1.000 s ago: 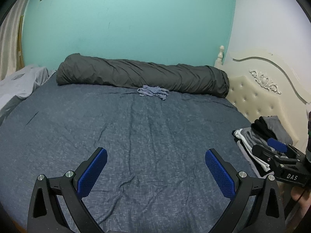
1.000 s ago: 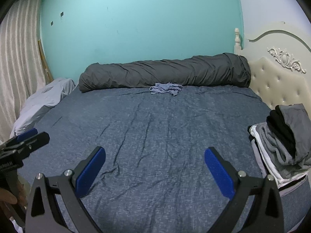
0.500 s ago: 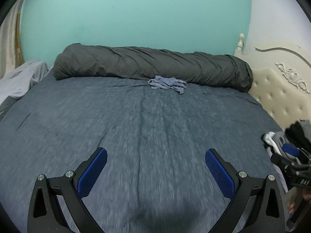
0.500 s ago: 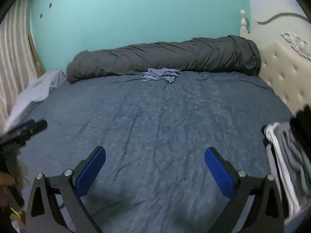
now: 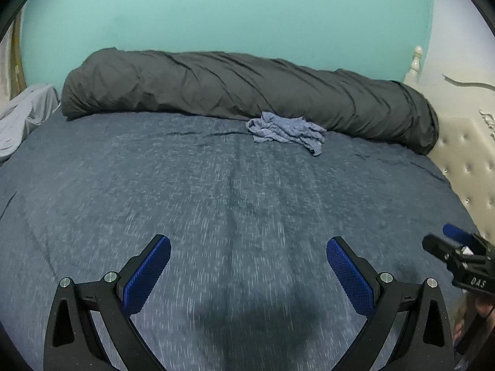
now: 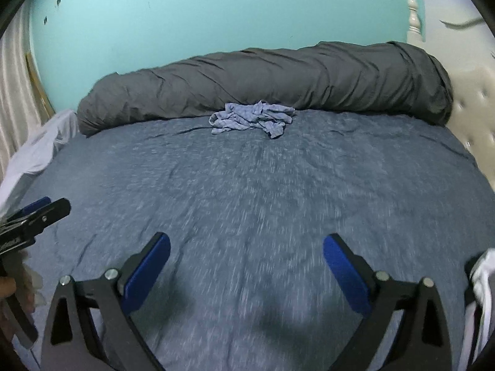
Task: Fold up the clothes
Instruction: 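Move both tools toward the crumpled plaid shirt and close the right gripper on it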
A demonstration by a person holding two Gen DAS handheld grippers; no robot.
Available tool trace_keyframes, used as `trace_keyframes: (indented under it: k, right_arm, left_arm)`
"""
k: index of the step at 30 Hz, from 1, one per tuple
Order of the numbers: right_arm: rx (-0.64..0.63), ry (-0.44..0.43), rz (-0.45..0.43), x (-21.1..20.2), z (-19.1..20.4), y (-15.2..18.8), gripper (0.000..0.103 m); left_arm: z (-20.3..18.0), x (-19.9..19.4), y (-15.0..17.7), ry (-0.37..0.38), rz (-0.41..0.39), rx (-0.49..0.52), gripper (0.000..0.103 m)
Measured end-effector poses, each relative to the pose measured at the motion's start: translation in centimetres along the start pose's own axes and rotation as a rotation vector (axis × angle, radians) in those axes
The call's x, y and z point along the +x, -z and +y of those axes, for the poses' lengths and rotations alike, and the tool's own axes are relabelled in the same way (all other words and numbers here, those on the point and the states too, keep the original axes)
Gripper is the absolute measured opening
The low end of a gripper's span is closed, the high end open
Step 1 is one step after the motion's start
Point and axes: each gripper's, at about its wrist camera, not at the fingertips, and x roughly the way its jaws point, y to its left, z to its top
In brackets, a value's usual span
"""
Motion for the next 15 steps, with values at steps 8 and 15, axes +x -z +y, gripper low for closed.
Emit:
trace_keyframes:
  k: [8,15]
  right_arm:
    - [0.016,0.020,0.059,8.8,-1.5,-5.7,0.097]
    - [0.070,0.044,0.133,18.5,-3.8,-9.7,0.079]
  left_arm:
    - [1.3,7.9,-4.5,0.005,0.081,-0.040,0.103]
    - [3.2,14.8,-7.2,0.005,0.127,-0.099,0.103]
